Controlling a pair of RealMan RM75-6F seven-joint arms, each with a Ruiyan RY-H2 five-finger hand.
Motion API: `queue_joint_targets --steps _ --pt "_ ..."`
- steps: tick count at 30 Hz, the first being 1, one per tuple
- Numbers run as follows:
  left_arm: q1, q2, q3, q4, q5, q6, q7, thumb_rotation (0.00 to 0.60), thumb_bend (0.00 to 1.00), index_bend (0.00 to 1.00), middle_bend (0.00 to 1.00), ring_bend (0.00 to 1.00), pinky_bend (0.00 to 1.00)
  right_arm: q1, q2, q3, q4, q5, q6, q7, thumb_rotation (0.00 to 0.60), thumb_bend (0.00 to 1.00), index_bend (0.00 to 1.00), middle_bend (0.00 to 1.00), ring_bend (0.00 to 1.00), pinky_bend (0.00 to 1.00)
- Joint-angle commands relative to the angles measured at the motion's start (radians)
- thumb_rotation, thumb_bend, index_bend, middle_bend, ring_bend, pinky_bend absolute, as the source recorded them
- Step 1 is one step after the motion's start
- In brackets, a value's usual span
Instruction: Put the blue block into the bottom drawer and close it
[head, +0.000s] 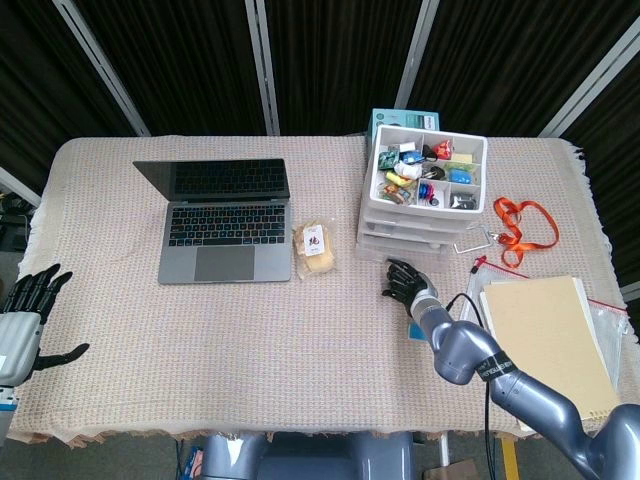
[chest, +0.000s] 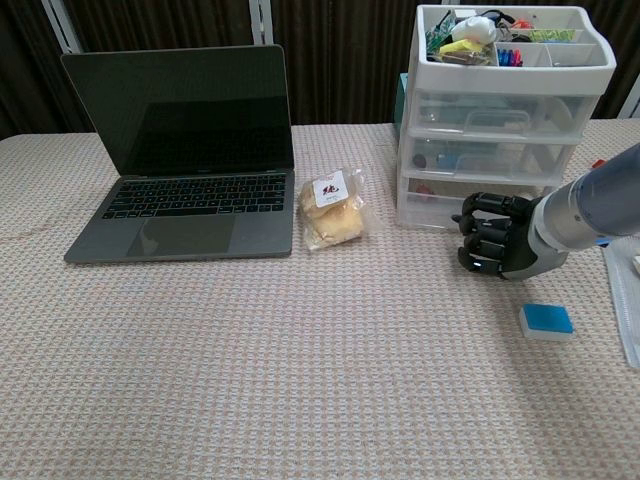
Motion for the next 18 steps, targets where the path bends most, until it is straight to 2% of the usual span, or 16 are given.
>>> queue_joint_targets --steps 1,15,18 --pt "0.0 0.0 0.001 0.0 0.002 0.0 -0.001 0.6 0.1 0.09 0.0 0.0 0.0 -0.024 0.018 -0.023 -0.047 -0.007 0.013 0.001 0.6 0.51 0.38 0.79 0.8 0.68" --pt "0.002 0.001 0.005 -0.002 0.011 0.005 -0.003 0.6 0.1 0.09 0.0 0.0 0.0 -0.1 0.071 -0.075 -0.238 -0.085 0.028 0.05 0.6 0.51 0.38 0.79 0.8 0.68" --pt "0.002 0.001 0.005 -0.001 0.011 0.006 -0.003 0.6 0.1 0.09 0.0 0.0 0.0 -0.104 0.076 -0.083 -0.251 -0.094 0.031 0.057 0.6 0.51 0.34 0.79 0.8 0.68"
